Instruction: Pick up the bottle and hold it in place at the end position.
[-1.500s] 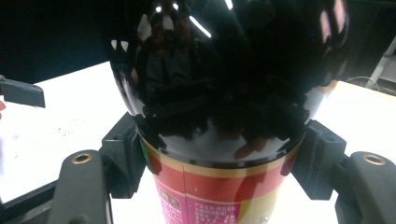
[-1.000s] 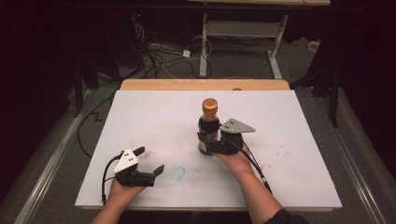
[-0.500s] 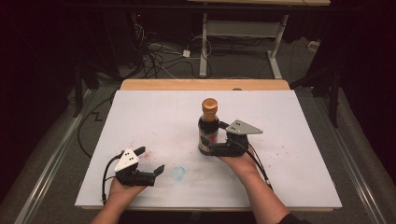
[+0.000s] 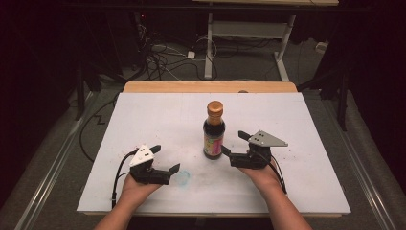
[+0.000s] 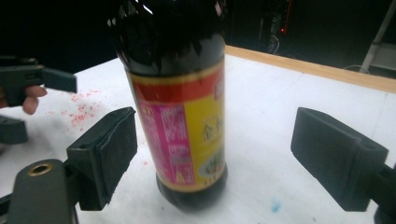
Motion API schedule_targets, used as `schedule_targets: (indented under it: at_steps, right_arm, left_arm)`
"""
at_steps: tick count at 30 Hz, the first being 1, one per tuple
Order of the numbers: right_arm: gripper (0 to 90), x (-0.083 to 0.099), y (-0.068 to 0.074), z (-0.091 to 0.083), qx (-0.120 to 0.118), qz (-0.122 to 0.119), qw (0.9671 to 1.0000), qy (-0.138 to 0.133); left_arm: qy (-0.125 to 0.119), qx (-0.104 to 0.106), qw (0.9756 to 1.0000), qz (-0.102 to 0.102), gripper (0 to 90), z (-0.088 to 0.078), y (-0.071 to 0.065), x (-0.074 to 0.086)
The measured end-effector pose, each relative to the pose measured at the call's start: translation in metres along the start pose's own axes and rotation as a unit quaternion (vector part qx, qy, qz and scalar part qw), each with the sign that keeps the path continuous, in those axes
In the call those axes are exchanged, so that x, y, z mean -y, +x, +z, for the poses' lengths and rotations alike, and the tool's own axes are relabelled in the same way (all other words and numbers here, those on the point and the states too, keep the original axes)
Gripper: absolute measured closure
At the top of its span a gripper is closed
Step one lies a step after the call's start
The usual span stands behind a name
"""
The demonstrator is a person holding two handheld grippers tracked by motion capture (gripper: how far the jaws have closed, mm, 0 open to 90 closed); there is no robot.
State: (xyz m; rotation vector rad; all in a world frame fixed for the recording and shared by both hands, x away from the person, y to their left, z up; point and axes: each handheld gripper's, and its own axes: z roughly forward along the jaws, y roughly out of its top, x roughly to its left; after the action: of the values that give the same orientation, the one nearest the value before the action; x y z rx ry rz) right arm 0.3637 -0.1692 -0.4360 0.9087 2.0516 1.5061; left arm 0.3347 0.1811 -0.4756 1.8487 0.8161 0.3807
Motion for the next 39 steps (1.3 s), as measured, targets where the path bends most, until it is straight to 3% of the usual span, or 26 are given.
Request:
schedule_targets:
  at_steps: [7,10,19,28,39]
  right_arm:
    - [19.8,0.007,-0.005,-0.008,0.003,-0.001,1.0000,0.005]
    - [24.1,0.007,-0.006,-0.011,0.003,-0.004,1.0000,0.005]
    - [42.0,0.005,-0.007,-0.018,0.011,-0.003,0.9999,-0.009]
    - [64.2,0.001,-0.009,-0.020,-0.003,-0.009,0.9999,-0.010]
    - [75.9,-0.003,-0.013,-0.020,-0.002,-0.012,0.9999,-0.011]
  left_arm:
    - [0.000,0.016,0.9996,0.022,0.0,0.028,-0.007,-0.017]
    - [-0.001,0.028,0.9990,0.035,3.9,0.038,-0.010,-0.023]
    - [-0.005,0.050,0.9982,0.032,3.2,0.063,-0.017,-0.036]
    - [0.004,0.067,0.9970,0.039,5.8,0.089,-0.022,-0.046]
    - [-0.001,0.085,0.9952,0.049,13.4,0.110,-0.030,-0.059]
